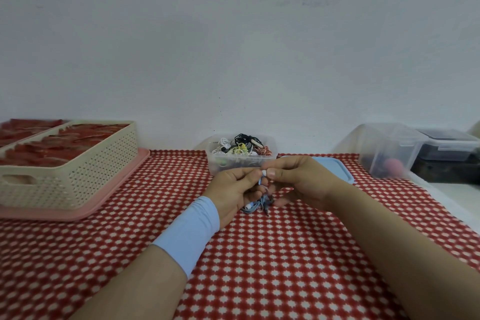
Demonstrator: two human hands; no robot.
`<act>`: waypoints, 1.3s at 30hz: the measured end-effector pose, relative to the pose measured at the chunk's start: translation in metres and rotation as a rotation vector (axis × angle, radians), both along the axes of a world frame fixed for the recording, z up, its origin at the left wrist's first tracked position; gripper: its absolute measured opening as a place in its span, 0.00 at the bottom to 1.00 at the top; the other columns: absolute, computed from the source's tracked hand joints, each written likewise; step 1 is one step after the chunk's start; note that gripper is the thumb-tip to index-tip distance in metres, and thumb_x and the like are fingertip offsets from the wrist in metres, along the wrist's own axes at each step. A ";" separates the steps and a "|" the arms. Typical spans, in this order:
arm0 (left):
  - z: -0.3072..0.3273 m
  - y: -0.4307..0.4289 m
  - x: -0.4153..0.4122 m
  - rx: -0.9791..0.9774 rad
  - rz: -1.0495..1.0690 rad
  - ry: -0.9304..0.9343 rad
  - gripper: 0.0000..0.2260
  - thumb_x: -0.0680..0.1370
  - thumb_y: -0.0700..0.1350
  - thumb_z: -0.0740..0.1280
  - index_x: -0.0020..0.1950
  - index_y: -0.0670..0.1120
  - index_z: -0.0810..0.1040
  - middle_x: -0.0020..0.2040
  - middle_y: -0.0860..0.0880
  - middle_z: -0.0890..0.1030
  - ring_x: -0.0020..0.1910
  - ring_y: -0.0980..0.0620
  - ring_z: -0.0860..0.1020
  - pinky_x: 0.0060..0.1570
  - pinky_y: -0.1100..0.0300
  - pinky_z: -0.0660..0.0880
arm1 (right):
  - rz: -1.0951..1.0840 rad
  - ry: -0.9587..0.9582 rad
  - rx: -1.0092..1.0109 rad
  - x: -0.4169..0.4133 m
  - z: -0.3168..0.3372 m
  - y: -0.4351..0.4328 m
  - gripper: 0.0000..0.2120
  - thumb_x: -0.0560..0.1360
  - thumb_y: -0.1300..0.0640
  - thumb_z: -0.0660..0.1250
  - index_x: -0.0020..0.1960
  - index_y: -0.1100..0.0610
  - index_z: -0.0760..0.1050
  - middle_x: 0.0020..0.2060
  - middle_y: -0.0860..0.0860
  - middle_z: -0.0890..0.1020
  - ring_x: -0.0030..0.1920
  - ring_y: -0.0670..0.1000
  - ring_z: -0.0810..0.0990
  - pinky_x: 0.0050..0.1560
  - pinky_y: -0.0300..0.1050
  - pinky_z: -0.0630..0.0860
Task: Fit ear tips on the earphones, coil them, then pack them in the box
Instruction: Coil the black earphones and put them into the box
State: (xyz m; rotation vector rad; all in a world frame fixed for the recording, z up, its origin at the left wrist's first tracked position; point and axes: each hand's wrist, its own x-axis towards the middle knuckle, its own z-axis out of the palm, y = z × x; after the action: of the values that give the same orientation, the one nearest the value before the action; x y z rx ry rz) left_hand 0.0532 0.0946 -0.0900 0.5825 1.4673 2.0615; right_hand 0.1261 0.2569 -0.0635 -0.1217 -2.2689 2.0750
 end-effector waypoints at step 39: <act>0.007 -0.001 0.004 -0.056 -0.039 0.036 0.06 0.80 0.37 0.65 0.50 0.38 0.81 0.35 0.48 0.82 0.31 0.57 0.79 0.33 0.67 0.77 | 0.043 -0.097 0.039 0.005 0.014 0.003 0.06 0.77 0.60 0.71 0.44 0.57 0.86 0.38 0.54 0.85 0.32 0.48 0.80 0.31 0.41 0.81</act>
State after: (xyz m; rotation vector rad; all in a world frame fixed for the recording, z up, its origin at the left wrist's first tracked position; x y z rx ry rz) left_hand 0.0569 0.0934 -0.0829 0.6239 1.5170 1.9838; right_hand 0.1307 0.2598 -0.0491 -0.1773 -2.3873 2.0878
